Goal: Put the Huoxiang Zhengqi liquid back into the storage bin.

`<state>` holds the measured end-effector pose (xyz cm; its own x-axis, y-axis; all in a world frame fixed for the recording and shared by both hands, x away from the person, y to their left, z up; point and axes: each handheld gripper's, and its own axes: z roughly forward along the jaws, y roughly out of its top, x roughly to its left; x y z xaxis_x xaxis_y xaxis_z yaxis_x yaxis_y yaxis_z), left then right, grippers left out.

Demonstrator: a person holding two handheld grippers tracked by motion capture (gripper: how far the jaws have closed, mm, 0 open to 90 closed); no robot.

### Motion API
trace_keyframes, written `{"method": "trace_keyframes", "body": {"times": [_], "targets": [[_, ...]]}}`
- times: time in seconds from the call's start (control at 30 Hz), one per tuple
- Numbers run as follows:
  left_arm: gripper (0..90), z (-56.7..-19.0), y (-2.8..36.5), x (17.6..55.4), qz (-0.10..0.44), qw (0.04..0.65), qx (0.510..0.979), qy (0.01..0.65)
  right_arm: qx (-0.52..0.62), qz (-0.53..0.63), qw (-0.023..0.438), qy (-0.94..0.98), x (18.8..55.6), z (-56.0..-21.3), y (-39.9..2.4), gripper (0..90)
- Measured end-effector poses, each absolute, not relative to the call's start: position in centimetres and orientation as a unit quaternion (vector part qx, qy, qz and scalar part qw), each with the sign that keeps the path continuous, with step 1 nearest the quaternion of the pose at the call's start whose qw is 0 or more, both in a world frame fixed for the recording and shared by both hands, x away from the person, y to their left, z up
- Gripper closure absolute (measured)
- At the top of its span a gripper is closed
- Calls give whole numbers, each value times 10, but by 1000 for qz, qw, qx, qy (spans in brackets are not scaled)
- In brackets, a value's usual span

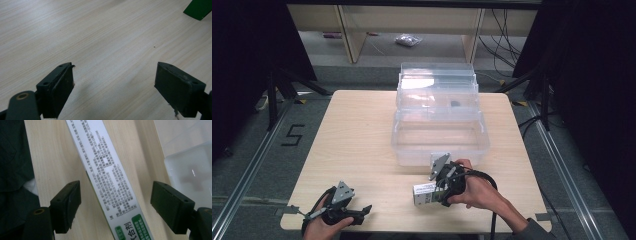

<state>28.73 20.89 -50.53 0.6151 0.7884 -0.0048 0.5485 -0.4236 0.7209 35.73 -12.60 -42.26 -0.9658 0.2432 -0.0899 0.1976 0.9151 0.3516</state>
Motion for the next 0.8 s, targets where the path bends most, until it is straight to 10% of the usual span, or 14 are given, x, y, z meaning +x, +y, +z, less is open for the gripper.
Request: {"method": "trace_keyframes", "body": {"times": [0.8], "targets": [[149, -506, 209, 287, 167, 353, 827, 405, 65, 92, 38, 993, 369, -432, -113, 548]]}}
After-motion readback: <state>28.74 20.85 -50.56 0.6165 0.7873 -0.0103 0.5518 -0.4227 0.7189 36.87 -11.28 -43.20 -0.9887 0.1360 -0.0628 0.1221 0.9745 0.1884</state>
